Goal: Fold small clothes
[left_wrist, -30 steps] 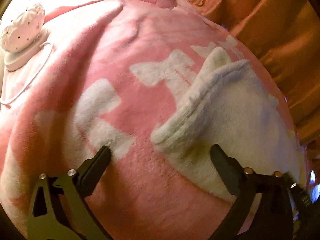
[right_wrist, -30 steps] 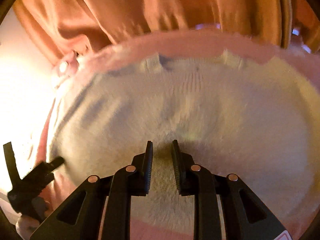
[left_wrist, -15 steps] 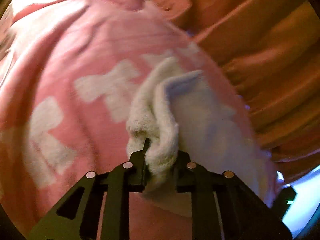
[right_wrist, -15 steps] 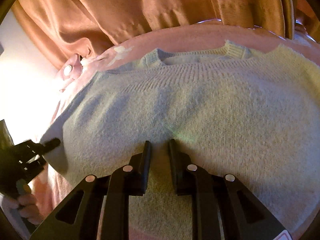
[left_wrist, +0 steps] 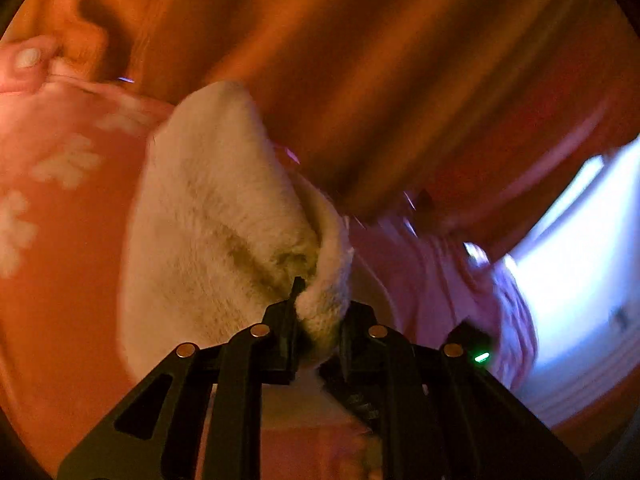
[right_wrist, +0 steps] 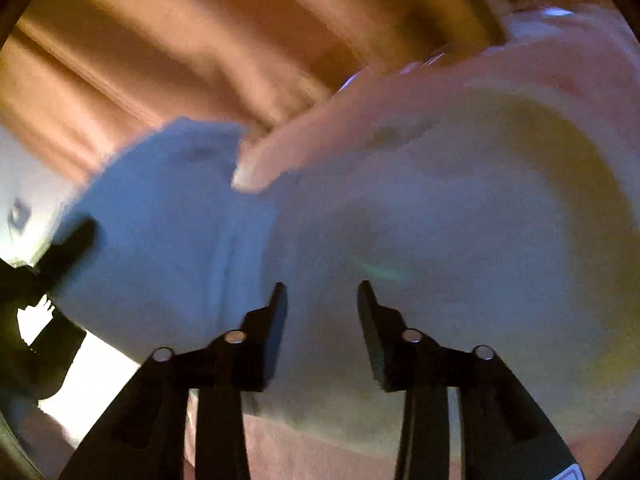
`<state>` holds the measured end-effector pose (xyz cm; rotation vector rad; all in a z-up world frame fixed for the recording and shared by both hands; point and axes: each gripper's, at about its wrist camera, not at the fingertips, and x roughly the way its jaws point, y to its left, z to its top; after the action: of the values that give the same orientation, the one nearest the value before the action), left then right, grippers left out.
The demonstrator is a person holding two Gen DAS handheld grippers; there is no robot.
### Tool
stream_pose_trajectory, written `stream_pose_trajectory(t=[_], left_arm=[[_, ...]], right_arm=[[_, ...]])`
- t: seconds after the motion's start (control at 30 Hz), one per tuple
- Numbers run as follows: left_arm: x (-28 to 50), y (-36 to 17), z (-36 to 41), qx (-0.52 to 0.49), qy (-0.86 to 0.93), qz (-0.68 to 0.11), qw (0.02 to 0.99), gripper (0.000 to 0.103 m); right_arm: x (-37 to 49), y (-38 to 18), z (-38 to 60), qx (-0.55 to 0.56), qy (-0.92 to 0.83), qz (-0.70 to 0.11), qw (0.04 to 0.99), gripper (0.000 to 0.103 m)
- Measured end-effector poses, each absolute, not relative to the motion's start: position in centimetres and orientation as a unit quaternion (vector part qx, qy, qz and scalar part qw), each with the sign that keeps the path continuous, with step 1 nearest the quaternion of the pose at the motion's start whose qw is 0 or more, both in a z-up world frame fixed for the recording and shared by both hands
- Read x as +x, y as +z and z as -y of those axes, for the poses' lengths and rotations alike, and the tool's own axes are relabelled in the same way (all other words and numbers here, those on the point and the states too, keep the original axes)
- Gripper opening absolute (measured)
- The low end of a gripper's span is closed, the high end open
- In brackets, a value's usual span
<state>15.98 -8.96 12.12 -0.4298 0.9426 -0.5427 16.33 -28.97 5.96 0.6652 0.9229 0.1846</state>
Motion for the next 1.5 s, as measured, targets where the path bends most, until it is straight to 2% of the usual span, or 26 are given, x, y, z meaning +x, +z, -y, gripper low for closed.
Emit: stream_pose_trajectory(t=[0.07,0.2,0.3,0.37,0.4,0.43,0.47,0.63,0.77,0.87,0.9,0.93,0.97,1.0,1.03,1.07,1.13,1.2,1.27,1.33,1.43,1.5], left_arm=[[15.5,9.9,12.6,-0.179,-0.277,-0.473,0.817,0.014],[14.0,3.7,16.4,-0.145,-0.278,-0.537,0.783,0.014],[12.6,3.1,15.0,-0.147,-0.286,-0.522,0.790,0.018],[11.4,4.9,12.7,-0.145,-0.295,-0.506,0.797,0.032],[10.9,5.5,11.6,-0.137,-0.292,-0.500,0.804,0.056],[10.4,6.3,10.6,-0.126,-0.282,-0.492,0.814,0.074],[9.8,6.9,9.1,-0.108,-0.261,-0.481,0.830,0.077],[9.0,5.4,4.9,-0.016,-0.193,-0.477,0.857,0.078],[10.1,2.7,2.6,-0.058,-0.172,-0.523,0.833,0.078],[10.5,1.5,2.7,-0.071,-0.172,-0.523,0.832,0.078],[10.6,1.4,2.9,-0.069,-0.175,-0.525,0.830,0.078],[10.5,1.2,3.2,-0.069,-0.184,-0.526,0.828,0.078],[10.4,1.1,3.6,-0.069,-0.191,-0.526,0.826,0.078],[10.5,1.1,4.0,-0.069,-0.190,-0.527,0.826,0.078],[10.7,1.2,4.3,-0.068,-0.190,-0.525,0.827,0.077],[10.8,1.4,4.2,-0.066,-0.184,-0.520,0.831,0.076],[11.1,1.7,4.3,-0.067,-0.175,-0.514,0.837,0.064],[11.9,1.5,4.2,-0.083,-0.177,-0.521,0.831,0.062],[12.4,1.0,4.6,-0.091,-0.186,-0.527,0.824,0.062],[12.5,0.7,5.2,-0.075,-0.181,-0.530,0.825,0.062],[12.5,0.1,5.8,-0.062,-0.175,-0.535,0.825,0.061],[12.4,0.2,5.8,-0.053,-0.169,-0.536,0.826,0.061]], right_arm=[[14.6,7.5,32.3,0.314,0.051,-0.421,0.850,0.046],[11.5,8.5,36.6,0.317,-0.002,-0.411,0.855,0.049],[10.5,8.0,37.6,0.322,-0.011,-0.420,0.848,0.049],[10.5,8.0,37.5,0.329,0.001,-0.425,0.843,0.059],[10.5,8.0,37.5,0.335,0.011,-0.424,0.841,0.063],[10.7,8.0,37.4,0.342,0.021,-0.424,0.839,0.070],[11.1,7.9,36.9,0.353,0.033,-0.423,0.834,0.072],[12.7,6.6,34.8,0.389,0.066,-0.437,0.808,0.079],[14.6,5.0,32.4,0.398,0.064,-0.470,0.785,0.080],[16.2,4.9,29.6,0.361,0.077,-0.488,0.791,0.080],[16.6,5.0,28.6,0.346,0.078,-0.492,0.795,0.079],[17.0,5.2,27.8,0.330,0.079,-0.493,0.801,0.069],[17.4,5.6,26.9,0.309,0.080,-0.491,0.811,0.048],[17.7,6.3,26.2,0.292,0.088,-0.485,0.820,0.031],[17.8,7.4,25.9,0.281,0.095,-0.476,0.828,0.020],[17.8,9.1,25.9,0.285,0.113,-0.452,0.838,0.018],[16.9,12.1,26.5,0.294,0.139,-0.411,0.852,0.017],[15.0,15.2,27.7,0.286,0.142,-0.363,0.876,0.017],[12.6,15.9,29.8,0.271,0.105,-0.335,0.896,0.016],[11.5,13.2,31.9,0.269,0.049,-0.363,0.891,0.016],[11.3,4.3,34.7,0.296,-0.030,-0.470,0.831,0.016],[10.5,2.8,35.1,0.329,-0.022,-0.467,0.821,0.016]])
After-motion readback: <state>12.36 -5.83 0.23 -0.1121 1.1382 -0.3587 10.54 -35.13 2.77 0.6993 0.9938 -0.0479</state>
